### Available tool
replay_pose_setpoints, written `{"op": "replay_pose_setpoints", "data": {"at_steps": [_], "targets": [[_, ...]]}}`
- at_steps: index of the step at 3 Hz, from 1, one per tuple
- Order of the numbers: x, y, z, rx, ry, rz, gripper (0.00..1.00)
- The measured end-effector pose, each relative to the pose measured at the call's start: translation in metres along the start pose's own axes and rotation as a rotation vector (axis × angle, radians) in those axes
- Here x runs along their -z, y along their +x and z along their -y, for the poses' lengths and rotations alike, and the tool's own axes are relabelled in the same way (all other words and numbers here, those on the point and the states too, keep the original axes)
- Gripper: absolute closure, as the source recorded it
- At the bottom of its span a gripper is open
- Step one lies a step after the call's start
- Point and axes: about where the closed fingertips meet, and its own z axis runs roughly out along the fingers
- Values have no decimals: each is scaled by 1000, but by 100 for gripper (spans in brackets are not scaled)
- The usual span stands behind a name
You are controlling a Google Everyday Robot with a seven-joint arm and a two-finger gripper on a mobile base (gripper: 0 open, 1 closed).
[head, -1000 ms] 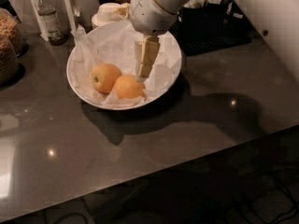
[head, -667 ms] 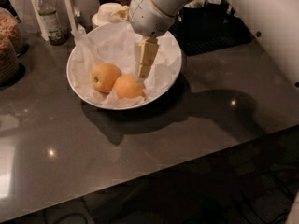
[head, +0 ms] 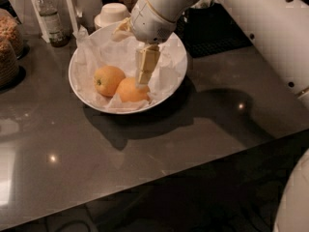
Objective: Pick orange from white bowl
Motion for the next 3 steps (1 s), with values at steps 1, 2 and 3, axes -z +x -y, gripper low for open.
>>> {"op": "replay_pose_setpoints", "data": {"at_steps": [1,2,3], "targets": [[0,0,0,0,0,0,34],[0,0,0,0,0,0,57],[-1,0,0,0,-2,0,68]]}}
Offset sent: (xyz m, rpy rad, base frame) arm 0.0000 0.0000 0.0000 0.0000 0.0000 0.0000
